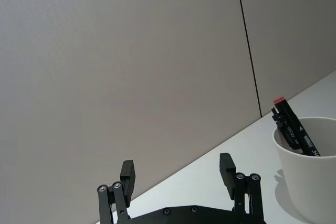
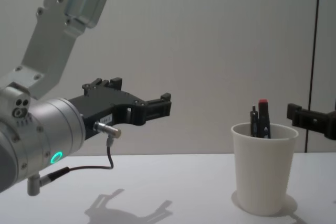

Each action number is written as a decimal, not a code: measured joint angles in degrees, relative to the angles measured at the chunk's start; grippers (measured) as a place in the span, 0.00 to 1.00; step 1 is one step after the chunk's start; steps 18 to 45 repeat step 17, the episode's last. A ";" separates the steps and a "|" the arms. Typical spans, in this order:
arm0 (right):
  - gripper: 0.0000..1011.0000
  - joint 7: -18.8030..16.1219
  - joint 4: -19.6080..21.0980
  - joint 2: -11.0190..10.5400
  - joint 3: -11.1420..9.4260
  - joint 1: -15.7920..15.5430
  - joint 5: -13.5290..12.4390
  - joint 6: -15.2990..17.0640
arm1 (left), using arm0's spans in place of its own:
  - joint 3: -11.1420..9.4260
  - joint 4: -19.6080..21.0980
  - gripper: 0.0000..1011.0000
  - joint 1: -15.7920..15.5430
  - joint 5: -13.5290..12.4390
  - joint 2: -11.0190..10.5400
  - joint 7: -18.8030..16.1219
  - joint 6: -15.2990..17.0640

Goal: Place the pen into the pen holder.

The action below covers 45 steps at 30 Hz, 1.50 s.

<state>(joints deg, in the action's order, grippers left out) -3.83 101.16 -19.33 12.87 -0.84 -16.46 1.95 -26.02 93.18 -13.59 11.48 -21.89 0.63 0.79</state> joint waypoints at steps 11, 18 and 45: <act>0.99 0.00 0.03 0.00 0.07 0.00 0.00 0.00 | 0.00 0.00 0.99 0.00 0.00 0.00 0.00 0.00; 0.99 0.00 0.07 0.00 0.07 0.00 0.00 0.00 | 0.00 0.00 0.99 0.00 0.00 0.00 0.00 0.00; 0.99 0.00 0.07 0.00 0.07 0.00 0.00 0.00 | 0.00 0.00 0.99 0.00 0.00 0.00 0.00 0.00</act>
